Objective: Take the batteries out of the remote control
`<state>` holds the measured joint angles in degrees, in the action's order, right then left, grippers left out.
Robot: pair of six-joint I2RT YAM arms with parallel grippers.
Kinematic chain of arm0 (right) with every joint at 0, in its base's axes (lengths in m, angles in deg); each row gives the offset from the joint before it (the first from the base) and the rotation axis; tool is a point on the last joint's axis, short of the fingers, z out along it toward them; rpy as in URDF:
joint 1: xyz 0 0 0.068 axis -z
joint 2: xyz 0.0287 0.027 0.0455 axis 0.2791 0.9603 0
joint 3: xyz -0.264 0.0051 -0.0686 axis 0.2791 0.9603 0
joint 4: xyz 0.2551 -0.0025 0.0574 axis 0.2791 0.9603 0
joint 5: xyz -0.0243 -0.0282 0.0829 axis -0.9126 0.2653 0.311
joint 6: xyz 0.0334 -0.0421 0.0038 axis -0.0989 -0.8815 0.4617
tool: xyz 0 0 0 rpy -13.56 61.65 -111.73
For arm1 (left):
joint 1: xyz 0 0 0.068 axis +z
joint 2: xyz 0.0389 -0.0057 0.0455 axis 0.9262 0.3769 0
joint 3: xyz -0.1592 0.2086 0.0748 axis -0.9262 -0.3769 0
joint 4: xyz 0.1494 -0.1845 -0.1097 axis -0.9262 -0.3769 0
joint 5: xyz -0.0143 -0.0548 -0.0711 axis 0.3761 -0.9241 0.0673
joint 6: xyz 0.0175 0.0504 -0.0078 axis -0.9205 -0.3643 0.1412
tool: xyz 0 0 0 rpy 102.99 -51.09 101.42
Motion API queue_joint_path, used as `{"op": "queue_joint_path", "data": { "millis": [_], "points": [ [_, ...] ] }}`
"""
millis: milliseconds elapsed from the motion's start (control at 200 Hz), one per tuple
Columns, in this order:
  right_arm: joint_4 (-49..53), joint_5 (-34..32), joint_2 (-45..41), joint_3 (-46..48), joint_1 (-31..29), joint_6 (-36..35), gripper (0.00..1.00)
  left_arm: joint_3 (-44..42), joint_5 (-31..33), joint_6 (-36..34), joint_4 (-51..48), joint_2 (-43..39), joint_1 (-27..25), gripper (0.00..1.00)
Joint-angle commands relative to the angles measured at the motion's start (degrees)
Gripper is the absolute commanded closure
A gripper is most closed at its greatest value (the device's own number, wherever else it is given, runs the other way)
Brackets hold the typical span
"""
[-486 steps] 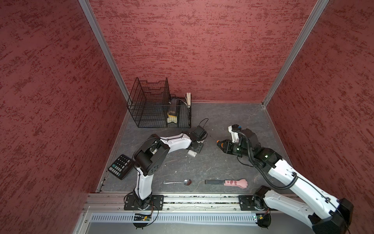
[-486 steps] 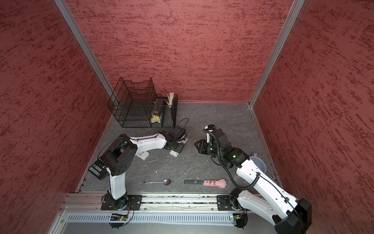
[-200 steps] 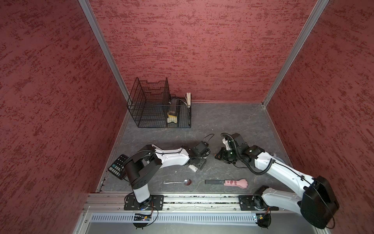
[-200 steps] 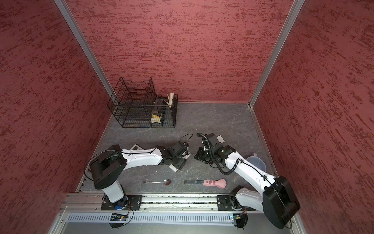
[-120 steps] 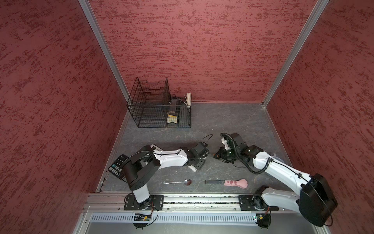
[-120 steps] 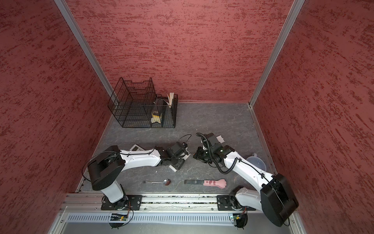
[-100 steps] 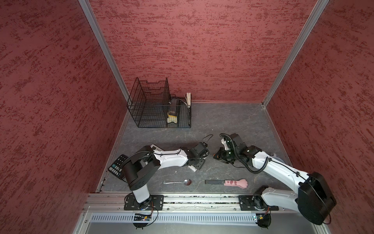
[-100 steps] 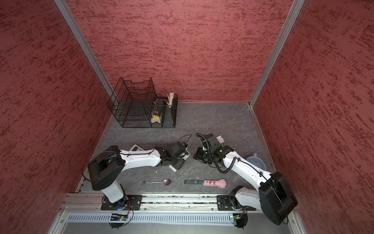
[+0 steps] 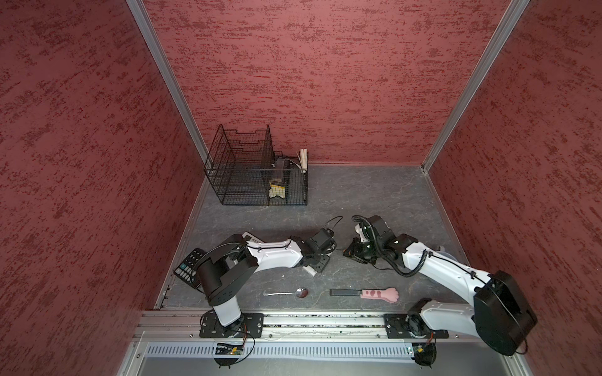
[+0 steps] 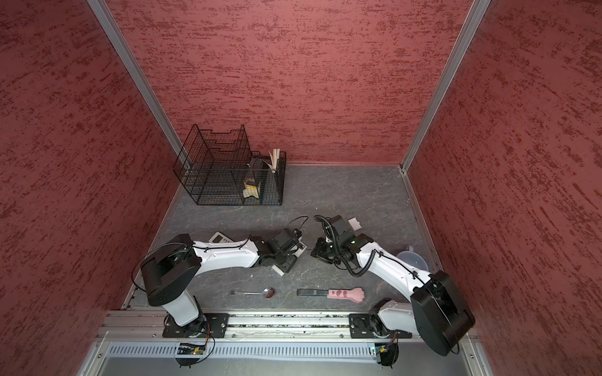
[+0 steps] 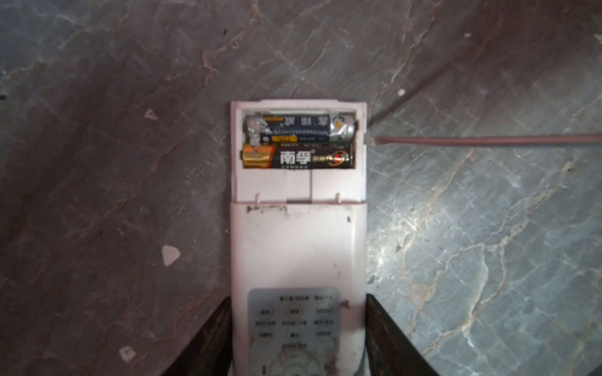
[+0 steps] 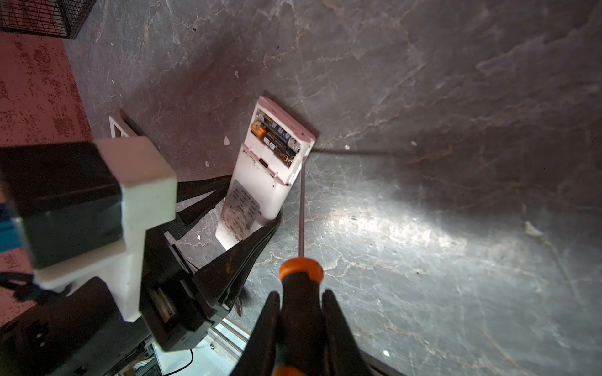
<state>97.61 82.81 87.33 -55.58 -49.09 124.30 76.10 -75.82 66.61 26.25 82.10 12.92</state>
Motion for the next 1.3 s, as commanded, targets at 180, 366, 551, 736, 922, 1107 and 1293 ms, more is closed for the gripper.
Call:
{"op": "queue_joint_path", "data": {
  "millis": [180,366,551,736,922,1107,1293],
  "points": [
    [-0.25,-0.25,-0.56,-2.86,0.29,-0.15,1.00,-1.27,-2.00,0.09,-1.58,1.46,-0.03,0.41],
    [-0.16,-0.34,-0.25,-3.20,0.34,-0.59,1.00,-1.26,-2.09,-0.01,-1.52,1.37,-0.07,0.41],
    [-0.27,-0.30,0.46,-2.58,0.36,-0.80,1.00,-1.18,-2.18,0.04,-1.61,1.46,-0.01,0.41],
    [-0.10,-0.72,1.09,-2.18,0.32,-0.91,1.00,-1.09,-2.18,-0.06,-1.60,1.46,-0.03,0.41],
    [0.54,-1.38,1.96,-2.37,0.33,-1.38,1.00,-1.17,-2.18,-0.07,-1.52,1.19,-0.02,0.41],
    [1.17,-1.46,2.96,-3.31,0.36,-1.70,1.00,-1.43,-2.18,0.00,-1.44,1.09,-0.04,0.41],
    [5.73,-2.55,3.75,-6.59,0.36,-2.24,1.00,-1.44,-1.83,-0.35,-1.61,0.75,-0.26,0.41]
  ]
}}
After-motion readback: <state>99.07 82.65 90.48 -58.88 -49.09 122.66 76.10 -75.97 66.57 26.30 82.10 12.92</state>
